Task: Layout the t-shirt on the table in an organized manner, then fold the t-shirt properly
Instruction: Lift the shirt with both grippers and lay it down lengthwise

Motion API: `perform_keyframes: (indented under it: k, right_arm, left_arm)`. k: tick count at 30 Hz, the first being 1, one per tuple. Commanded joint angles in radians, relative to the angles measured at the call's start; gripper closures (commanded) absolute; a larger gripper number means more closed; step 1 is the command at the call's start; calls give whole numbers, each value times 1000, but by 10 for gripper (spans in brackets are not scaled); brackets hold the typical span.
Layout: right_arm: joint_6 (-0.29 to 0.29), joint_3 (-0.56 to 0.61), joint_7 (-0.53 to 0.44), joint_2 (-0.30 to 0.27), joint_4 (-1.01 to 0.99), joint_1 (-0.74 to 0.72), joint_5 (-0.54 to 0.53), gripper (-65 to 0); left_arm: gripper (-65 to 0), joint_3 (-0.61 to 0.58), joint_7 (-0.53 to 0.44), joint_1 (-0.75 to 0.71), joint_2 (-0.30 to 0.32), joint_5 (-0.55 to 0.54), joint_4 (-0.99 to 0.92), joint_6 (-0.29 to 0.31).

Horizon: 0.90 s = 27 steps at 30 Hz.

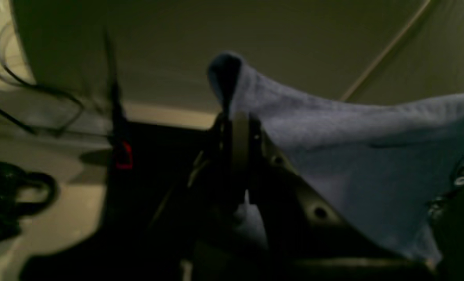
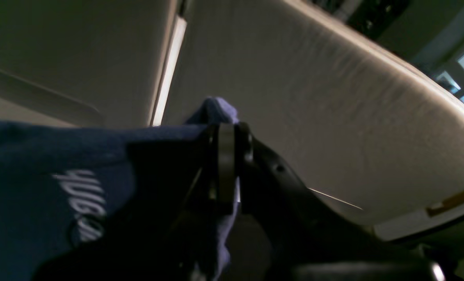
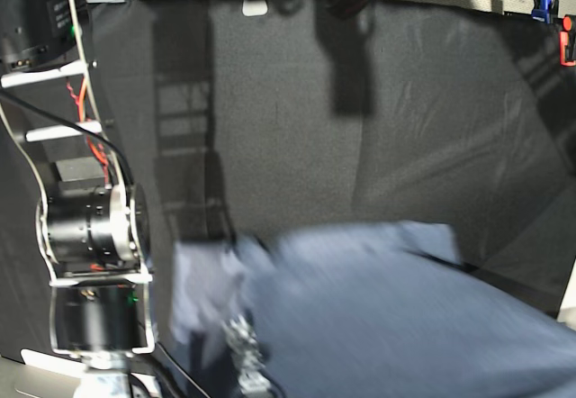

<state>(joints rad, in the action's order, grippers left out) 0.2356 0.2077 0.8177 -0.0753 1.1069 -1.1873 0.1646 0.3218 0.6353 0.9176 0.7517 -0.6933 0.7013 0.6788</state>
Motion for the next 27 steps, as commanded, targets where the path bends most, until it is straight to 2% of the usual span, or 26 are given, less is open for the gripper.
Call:
perform_keyframes:
  k: [1,6,9,13,15,20,22,24,27]
  right_arm:
    - [-6,-3,-15,0,34,-27,8,0]
    - [-6,-2,-9,2,125,18,10,0]
    - [-6,-3,-4,1,149,13,10,0]
    - [-6,-3,33,0,153,29,11,0]
    - [-6,-3,37,0,160,56,11,0]
    - [-4,-3,51,1,218,152,5,0]
    - [0,-3,80,0,222,200,-43,0]
    - [42,-3,86,1,222,262,-76,0]
    - [70,-2,72,1,222,367,-116,0]
  left_arm:
    - [0,5,-14,31,42,-34,14,2]
    - [0,5,-18,35,127,-148,16,3]
    - [0,5,-3,47,141,-143,35,5]
    - [0,5,134,30,141,-151,48,5]
    - [0,5,158,-8,142,-166,48,6]
    - [0,5,121,-138,141,-210,48,6]
    - [0,5,103,-192,138,-209,48,6]
    - [0,5,93,-250,131,-209,48,6]
    - [0,5,87,-338,101,-209,48,19]
